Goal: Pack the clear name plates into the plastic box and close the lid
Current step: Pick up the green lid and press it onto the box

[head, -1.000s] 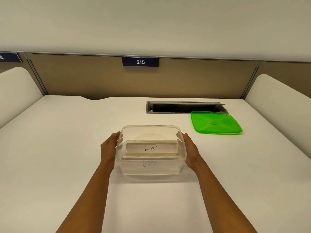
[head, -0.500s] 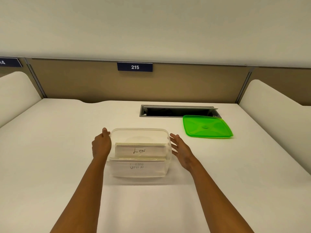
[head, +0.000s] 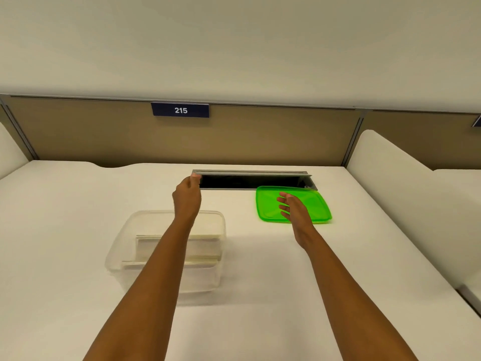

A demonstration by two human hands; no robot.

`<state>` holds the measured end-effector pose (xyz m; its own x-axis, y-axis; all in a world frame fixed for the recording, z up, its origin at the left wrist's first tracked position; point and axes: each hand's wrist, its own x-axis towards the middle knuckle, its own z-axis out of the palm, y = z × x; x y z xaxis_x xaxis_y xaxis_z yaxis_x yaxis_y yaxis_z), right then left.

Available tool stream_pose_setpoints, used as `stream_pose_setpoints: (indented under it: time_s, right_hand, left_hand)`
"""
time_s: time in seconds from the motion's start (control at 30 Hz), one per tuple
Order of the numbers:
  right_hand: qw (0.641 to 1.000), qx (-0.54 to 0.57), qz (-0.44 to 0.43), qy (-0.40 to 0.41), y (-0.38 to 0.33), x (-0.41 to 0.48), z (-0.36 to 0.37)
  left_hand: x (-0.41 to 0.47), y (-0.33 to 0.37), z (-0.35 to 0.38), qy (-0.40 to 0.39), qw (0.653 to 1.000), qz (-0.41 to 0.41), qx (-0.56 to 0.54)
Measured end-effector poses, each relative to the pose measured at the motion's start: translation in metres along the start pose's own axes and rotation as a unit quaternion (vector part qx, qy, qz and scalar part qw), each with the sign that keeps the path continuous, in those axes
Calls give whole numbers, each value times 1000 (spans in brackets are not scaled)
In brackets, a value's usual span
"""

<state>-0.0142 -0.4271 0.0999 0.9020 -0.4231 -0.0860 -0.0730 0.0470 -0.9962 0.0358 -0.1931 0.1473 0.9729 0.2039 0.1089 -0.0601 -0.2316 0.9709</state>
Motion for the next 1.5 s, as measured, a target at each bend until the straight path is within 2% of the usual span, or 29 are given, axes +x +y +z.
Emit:
stream_pose_setpoints:
  time_s: [0.17, 0.4, 0.77, 1.03, 1.23, 1.37, 1.5]
  right_hand:
    - [995, -82, -5, 54, -1, 34, -45]
    - [969, -221, 8, 114, 6, 90, -94]
    - [950, -277, 39, 137, 38, 163, -124]
    - [942, -299, 74, 136, 54, 182, -126]
    - [952, -250, 105, 141, 44, 182, -128]
    - [961, -220, 85, 148, 28, 172, -127]
    - [971, -170, 47, 165, 3, 154, -123]
  left_hand:
    - [2, 6, 72, -48, 999, -8, -5]
    - [16, -17, 154, -81, 994, -60, 40]
    - [56, -57, 221, -65, 983, -101, 137]
    - [61, -72, 241, -49, 975, -154, 150]
    - [61, -58, 238, -31, 966, -241, 94]
    - [56, -42, 228, -21, 966, -257, 36]
    - [52, -20, 215, -20, 965, -251, -71]
